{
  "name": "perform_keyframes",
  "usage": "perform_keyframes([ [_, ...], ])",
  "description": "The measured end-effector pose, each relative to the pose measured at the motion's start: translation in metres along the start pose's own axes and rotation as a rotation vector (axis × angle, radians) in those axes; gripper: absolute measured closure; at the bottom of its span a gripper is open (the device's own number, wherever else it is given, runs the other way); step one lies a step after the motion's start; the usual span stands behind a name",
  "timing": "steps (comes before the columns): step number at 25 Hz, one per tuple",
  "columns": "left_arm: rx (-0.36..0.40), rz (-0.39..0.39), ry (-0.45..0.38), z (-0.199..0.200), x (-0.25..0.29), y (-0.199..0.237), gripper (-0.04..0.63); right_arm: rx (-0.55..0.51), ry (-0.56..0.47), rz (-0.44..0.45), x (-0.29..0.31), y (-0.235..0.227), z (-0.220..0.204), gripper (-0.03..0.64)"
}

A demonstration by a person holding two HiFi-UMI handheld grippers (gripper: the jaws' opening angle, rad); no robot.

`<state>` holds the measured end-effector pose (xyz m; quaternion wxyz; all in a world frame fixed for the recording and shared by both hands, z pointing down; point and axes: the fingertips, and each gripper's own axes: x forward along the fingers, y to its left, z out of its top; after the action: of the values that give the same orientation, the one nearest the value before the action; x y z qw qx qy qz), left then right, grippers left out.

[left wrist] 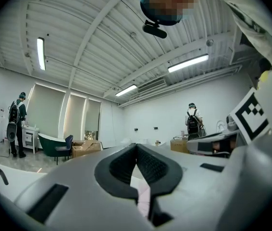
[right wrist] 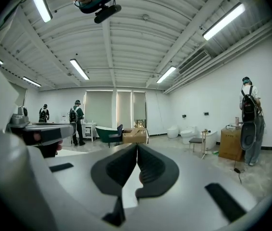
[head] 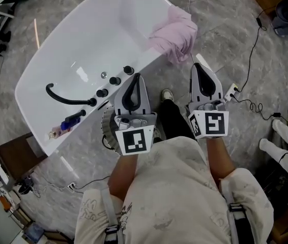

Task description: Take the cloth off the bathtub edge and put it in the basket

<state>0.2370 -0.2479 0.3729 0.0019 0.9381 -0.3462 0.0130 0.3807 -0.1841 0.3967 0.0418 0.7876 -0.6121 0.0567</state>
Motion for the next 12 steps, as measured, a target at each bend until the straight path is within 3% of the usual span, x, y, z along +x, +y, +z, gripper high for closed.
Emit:
perform_keyframes([
  [12, -0.029, 0.017, 0.079, -0.061, 0.107, -0.007, 0.592, 0.025, 0.187, 0.008, 0.103, -0.069, -0.084, 0.626],
])
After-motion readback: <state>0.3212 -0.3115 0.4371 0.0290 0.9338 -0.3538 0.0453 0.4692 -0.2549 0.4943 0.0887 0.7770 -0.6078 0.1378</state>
